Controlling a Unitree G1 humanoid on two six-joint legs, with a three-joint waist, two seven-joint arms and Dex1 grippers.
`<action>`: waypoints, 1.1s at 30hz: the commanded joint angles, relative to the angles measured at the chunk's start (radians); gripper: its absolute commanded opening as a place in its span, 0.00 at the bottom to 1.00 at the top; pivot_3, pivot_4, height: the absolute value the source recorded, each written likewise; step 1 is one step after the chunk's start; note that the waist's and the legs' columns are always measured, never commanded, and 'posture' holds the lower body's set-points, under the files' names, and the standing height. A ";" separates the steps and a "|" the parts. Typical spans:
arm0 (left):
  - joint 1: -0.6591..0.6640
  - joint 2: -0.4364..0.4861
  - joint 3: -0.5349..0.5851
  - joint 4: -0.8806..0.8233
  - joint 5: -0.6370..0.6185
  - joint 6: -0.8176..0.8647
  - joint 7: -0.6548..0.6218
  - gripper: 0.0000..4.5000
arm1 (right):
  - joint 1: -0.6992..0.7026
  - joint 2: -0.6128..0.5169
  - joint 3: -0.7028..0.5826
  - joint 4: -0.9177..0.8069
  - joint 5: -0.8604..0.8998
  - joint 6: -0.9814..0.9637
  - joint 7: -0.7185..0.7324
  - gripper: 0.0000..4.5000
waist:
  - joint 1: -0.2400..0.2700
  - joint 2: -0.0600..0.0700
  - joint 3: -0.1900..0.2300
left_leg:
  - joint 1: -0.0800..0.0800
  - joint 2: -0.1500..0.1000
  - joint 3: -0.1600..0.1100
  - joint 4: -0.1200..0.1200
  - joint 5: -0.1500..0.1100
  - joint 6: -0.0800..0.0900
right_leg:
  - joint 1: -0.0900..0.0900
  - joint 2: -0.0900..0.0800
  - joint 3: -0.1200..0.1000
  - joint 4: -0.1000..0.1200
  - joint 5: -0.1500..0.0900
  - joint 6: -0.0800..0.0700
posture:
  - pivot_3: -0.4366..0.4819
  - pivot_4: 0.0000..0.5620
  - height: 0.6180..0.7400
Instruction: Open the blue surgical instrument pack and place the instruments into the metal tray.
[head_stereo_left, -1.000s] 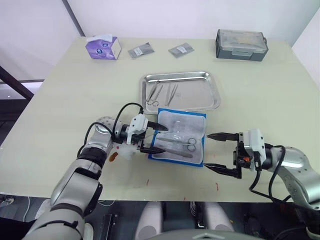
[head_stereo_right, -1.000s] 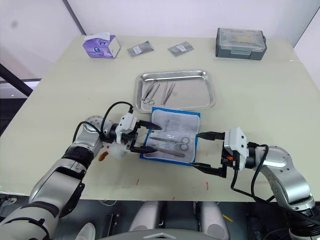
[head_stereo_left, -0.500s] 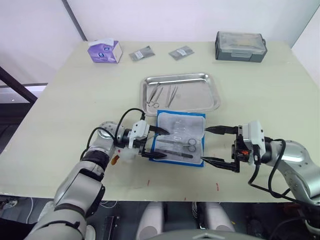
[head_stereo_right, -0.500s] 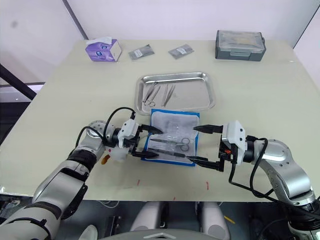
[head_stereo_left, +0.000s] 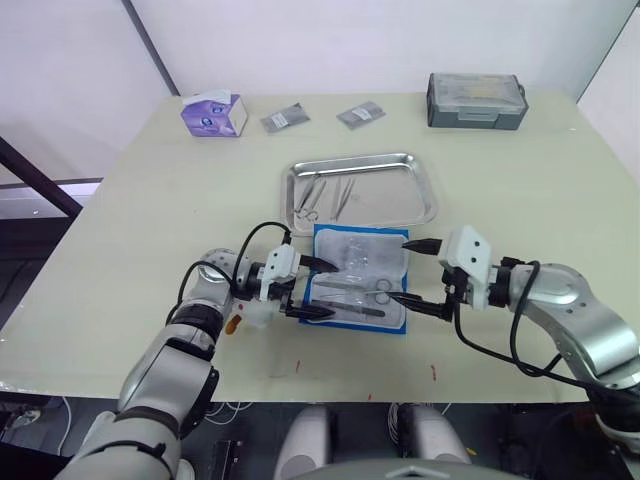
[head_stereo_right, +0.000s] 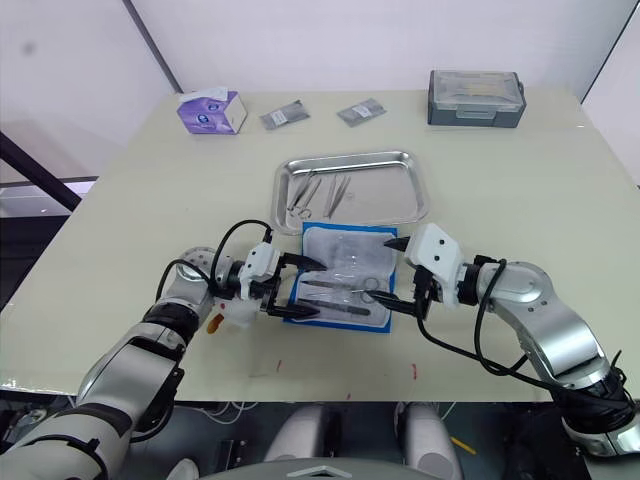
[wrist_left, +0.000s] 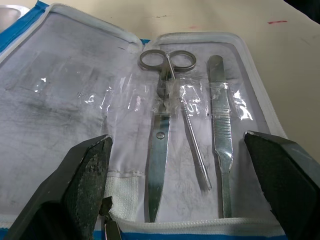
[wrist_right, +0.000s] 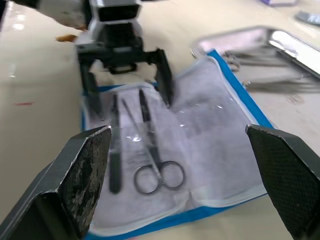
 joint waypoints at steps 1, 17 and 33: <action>0.079 -0.023 -0.073 0.085 0.093 0.006 -0.049 0.99 | -0.082 0.023 0.039 0.039 -0.033 0.059 -0.033 1.00 | 0.000 0.000 0.000 | 0.000 0.000 0.000 0.000 0.000 0.000 | 0.000 0.000 0.001 0.001 0.000 0.000 | 0.48 0.27 0.95; 0.068 -0.035 -0.074 0.097 0.101 0.004 -0.049 1.00 | -0.277 0.090 0.254 0.232 -0.208 0.103 0.001 0.69 | 0.001 -0.002 -0.002 | 0.000 0.000 0.000 0.001 0.000 0.001 | -0.002 0.000 0.002 0.003 0.000 0.000 | 0.48 0.27 0.95; 0.061 -0.044 -0.074 0.103 0.105 0.005 -0.049 1.00 | -0.215 0.070 0.312 0.254 -0.304 -0.010 0.082 0.37 | 0.001 -0.002 -0.003 | 0.000 0.000 0.001 0.001 0.000 0.001 | -0.001 0.000 0.002 0.003 0.000 0.000 | 0.48 0.27 0.95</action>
